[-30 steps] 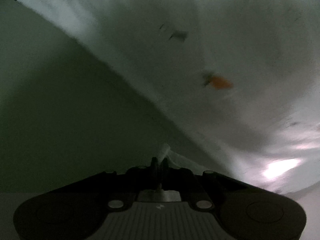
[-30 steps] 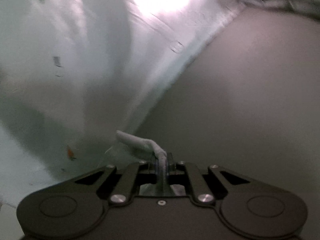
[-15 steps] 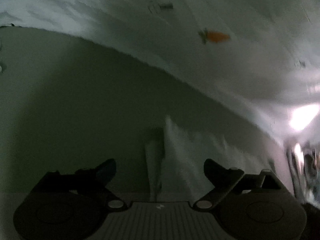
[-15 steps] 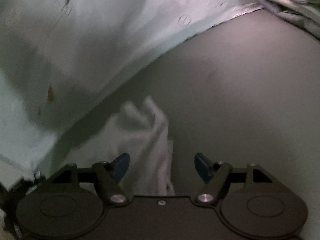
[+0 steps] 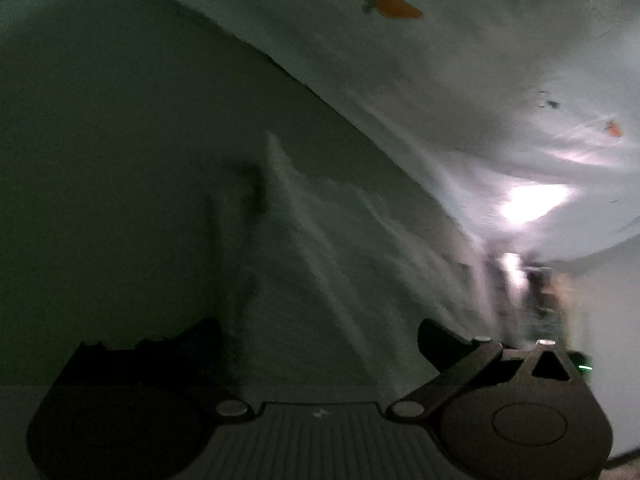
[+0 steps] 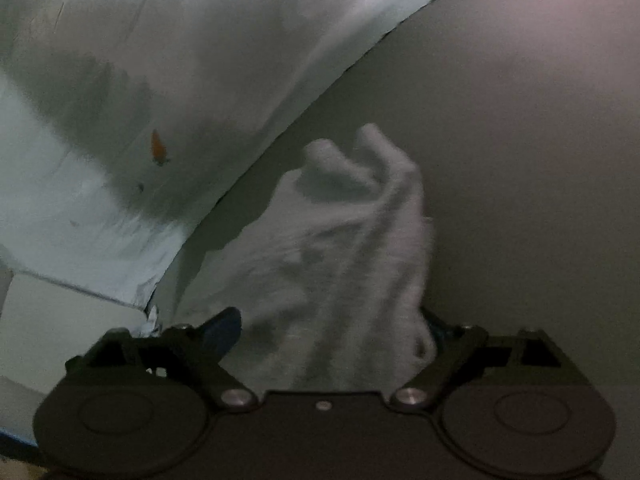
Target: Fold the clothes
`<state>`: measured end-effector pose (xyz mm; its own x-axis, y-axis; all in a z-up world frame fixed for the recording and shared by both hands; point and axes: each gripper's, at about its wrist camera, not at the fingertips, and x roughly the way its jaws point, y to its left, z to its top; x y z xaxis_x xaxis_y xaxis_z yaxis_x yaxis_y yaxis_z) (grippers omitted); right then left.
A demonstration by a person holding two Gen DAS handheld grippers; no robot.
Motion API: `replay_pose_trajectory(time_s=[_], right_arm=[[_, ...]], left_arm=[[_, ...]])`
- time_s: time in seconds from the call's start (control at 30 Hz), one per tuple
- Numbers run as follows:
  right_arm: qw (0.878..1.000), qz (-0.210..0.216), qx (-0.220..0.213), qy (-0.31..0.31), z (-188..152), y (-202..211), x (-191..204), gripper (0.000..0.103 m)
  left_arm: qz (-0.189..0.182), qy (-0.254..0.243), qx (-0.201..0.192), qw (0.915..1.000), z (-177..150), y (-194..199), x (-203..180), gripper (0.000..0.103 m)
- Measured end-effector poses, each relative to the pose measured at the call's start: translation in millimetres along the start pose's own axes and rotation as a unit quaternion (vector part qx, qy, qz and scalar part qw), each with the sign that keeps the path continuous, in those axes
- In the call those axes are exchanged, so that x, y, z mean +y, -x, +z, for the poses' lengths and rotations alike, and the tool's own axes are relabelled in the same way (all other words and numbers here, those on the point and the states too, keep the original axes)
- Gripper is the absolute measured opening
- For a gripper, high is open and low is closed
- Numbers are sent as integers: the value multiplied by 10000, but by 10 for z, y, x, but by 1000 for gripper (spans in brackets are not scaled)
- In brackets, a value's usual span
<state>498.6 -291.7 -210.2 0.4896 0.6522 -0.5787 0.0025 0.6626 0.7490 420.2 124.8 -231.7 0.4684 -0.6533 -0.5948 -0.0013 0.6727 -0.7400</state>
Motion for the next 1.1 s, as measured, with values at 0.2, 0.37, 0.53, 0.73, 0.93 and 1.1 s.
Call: replay_pose_trajectory(time_s=[0.2, 0.37, 0.53, 0.73, 0.93, 1.1], right_arm=[[9940, 745, 75, -803, -70, -181, -41, 94], [9754, 1481, 57, -1630, -352, -412, -7, 78], [9432, 2125, -279, -2539, -710, -411, 0, 50], [9267, 2637, -700, -2586, -912, 25, 243, 41], [9218, 3014, -1251, -2094, -1113, 627, 661, 30], [9288, 2951, -1536, -1633, -1368, 1021, 915, 26]], left_arm=[[-442, 257, -95, 9986, -168, -108, -10, 102], [-857, 540, 80, 9948, -255, -212, -39, 102], [-1354, 635, 138, 9887, -377, -250, -266, 98], [-1706, 541, -53, 9838, -517, 88, -503, 96], [-2030, 192, -226, 9787, -784, 429, -830, 93], [-2106, -183, -205, 9772, -940, 604, -1011, 89]])
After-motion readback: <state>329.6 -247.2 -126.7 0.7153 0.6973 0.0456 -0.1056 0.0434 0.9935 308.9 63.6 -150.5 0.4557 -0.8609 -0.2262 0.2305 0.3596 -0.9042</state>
